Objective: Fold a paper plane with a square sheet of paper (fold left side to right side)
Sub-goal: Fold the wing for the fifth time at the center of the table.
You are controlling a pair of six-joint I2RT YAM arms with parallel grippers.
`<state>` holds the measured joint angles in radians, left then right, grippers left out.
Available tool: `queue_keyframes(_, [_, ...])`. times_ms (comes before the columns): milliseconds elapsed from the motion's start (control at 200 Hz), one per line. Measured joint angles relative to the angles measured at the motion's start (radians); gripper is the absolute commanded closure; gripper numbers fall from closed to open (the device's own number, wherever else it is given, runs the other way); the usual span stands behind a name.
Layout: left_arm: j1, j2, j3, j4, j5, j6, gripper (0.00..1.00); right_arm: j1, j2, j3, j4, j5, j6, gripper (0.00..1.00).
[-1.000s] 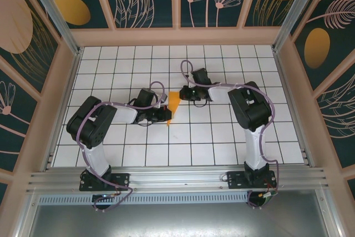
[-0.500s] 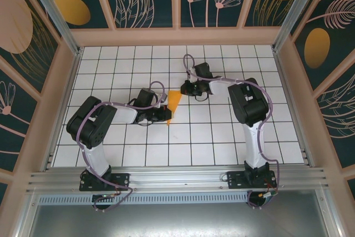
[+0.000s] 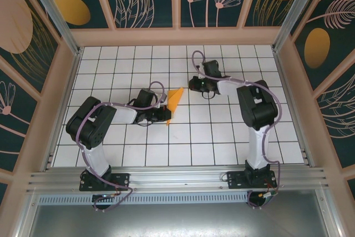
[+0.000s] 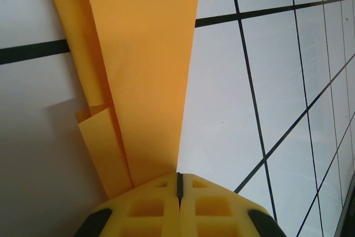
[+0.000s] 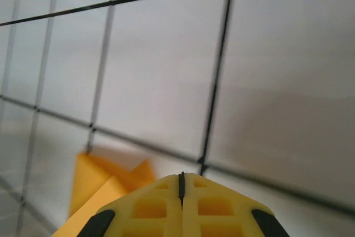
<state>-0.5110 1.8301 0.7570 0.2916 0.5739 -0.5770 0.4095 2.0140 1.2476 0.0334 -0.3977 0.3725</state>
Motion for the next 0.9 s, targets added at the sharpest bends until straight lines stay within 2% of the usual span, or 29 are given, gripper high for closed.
queue_keyframes(120, [0.000,-0.006,-0.005,-0.001,-0.004,-0.001,1.00,0.068,-0.087,-0.086,0.067,-0.042,0.050,0.96])
queue_keyframes(310, [0.000,-0.008,-0.006,-0.004,-0.007,-0.003,1.00,0.149,-0.049,-0.099,0.127,-0.095,0.126,0.96])
queue_keyframes(555, [0.000,-0.018,-0.006,-0.019,-0.008,-0.011,0.95,0.155,0.077,-0.032,0.074,-0.094,0.159,0.95])
queue_keyframes(766, [0.000,-0.084,-0.006,-0.073,-0.003,-0.026,0.90,0.153,0.087,0.009,0.011,-0.082,0.162,0.95])
queue_keyframes(901, [0.000,-0.137,-0.005,-0.088,0.045,-0.037,0.89,0.153,0.089,0.014,-0.001,-0.078,0.161,0.95])
